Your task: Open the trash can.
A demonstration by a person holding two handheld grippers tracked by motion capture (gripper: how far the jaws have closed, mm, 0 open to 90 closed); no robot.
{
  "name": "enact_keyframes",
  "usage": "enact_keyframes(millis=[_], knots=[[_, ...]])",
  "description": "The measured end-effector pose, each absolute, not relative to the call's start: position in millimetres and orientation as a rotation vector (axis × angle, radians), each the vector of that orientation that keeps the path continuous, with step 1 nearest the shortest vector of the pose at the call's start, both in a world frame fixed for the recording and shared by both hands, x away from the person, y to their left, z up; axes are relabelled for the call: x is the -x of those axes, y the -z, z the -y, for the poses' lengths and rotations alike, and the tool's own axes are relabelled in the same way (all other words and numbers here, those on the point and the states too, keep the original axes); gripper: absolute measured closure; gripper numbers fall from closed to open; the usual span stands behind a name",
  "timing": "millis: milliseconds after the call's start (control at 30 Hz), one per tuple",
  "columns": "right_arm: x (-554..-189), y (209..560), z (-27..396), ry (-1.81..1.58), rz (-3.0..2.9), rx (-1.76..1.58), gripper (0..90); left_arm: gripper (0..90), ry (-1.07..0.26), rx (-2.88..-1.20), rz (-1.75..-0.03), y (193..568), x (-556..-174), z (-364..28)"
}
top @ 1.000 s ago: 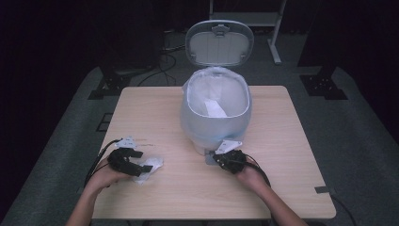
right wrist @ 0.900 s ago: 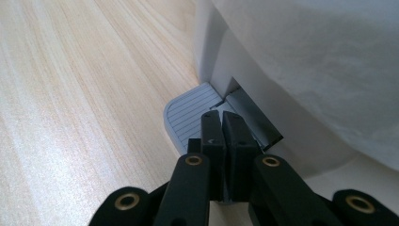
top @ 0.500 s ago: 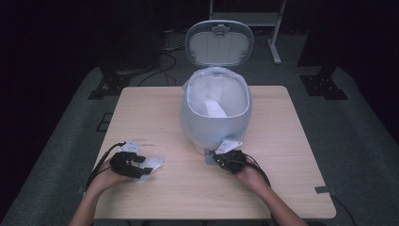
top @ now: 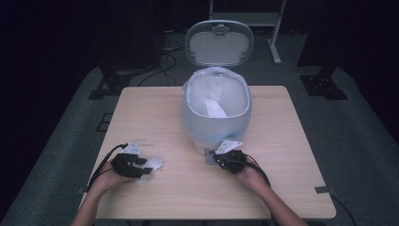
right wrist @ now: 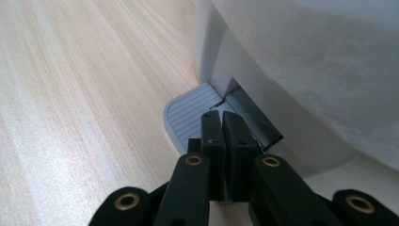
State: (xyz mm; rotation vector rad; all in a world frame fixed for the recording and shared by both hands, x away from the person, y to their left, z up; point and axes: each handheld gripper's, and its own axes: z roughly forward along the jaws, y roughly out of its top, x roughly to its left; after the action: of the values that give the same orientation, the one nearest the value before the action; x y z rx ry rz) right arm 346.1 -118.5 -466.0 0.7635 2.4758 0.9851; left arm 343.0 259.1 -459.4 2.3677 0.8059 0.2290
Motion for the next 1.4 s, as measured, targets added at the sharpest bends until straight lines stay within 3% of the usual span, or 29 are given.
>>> enact_keyframes(millis=[233, 333, 1400], knots=[[-346.3, 465.8, 118.7, -0.983, -2.477, -0.763, 87.3, 81.2, -0.223, -2.364, -0.793, 459.6, -340.1, -257.9], [-346.3, 466.0, 118.8, -0.985, -2.477, -0.763, 87.3, 86.0, -0.215, -2.376, -0.793, 458.7, -340.1, -256.6], [-346.8, 465.9, 118.8, -0.982, -2.481, -0.761, 87.3, 86.8, -0.119, -2.295, -0.714, 393.2, -335.9, -251.8]])
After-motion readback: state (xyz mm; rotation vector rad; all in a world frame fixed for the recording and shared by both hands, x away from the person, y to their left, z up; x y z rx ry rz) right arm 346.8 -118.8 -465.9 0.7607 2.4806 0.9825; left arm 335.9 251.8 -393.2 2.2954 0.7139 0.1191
